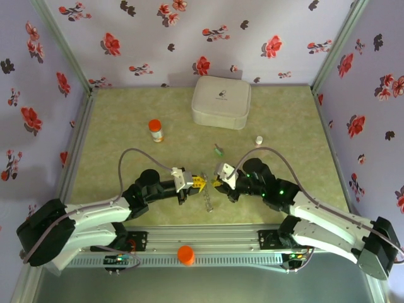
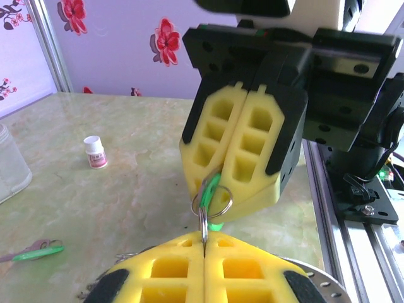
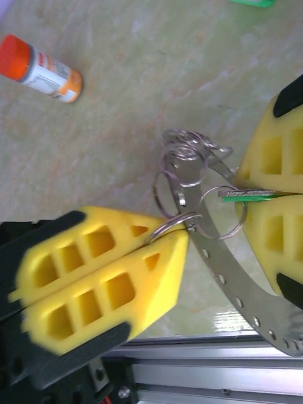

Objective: Put the keys on the keyring

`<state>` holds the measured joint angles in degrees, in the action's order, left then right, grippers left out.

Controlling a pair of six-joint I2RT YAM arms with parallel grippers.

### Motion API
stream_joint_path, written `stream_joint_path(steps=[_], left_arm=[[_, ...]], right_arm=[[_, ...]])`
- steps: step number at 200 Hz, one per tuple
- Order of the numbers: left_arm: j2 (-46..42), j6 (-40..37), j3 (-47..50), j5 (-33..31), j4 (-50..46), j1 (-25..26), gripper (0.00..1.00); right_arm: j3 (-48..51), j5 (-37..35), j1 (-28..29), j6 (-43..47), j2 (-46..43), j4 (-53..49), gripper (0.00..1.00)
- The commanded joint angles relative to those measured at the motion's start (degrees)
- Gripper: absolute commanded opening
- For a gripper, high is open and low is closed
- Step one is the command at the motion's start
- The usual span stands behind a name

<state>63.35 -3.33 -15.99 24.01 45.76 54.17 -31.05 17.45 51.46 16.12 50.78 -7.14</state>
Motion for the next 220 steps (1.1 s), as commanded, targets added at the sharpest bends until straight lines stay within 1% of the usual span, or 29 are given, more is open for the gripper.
stream_joint_path(steps=[1,34,73,101,142,164,200,220], left_arm=[[-0.8,-0.7,-0.8,0.3,3.2,0.3,0.0],[0.1,-0.6,-0.8,0.5,4.3,0.3,0.0],[0.7,-0.7,-0.8,0.5,4.0,0.3,0.0],[0.9,-0.8,-0.8,0.8,3.9,0.3,0.0],[0.7,-0.5,-0.8,1.6,3.8,0.3,0.0],[0.1,-1.1,-0.9,1.3,1.5,0.3,0.0],[-1.5,-2.5,-0.8,1.3,-2.9,0.2,0.0],[-2.5,-4.3,-2.9,0.5,-8.2,0.2,0.0]], right_arm=[[-2.2,-0.2,1.2,3.4,2.9,-4.9,0.0],[-3.8,1.1,2.1,3.8,5.3,-4.0,0.0],[-3.4,0.3,2.2,2.3,3.6,0.8,0.0],[-3.8,-0.5,2.2,1.8,3.2,1.0,0.0],[-4.3,-1.2,2.2,1.4,4.8,1.2,0.0],[-4.8,-3.3,2.2,1.4,4.3,0.9,0.0],[-4.0,-11.3,2.2,3.2,0.8,2.5,0.0],[-3.9,-11.0,2.2,4.0,-1.9,2.3,0.0]])
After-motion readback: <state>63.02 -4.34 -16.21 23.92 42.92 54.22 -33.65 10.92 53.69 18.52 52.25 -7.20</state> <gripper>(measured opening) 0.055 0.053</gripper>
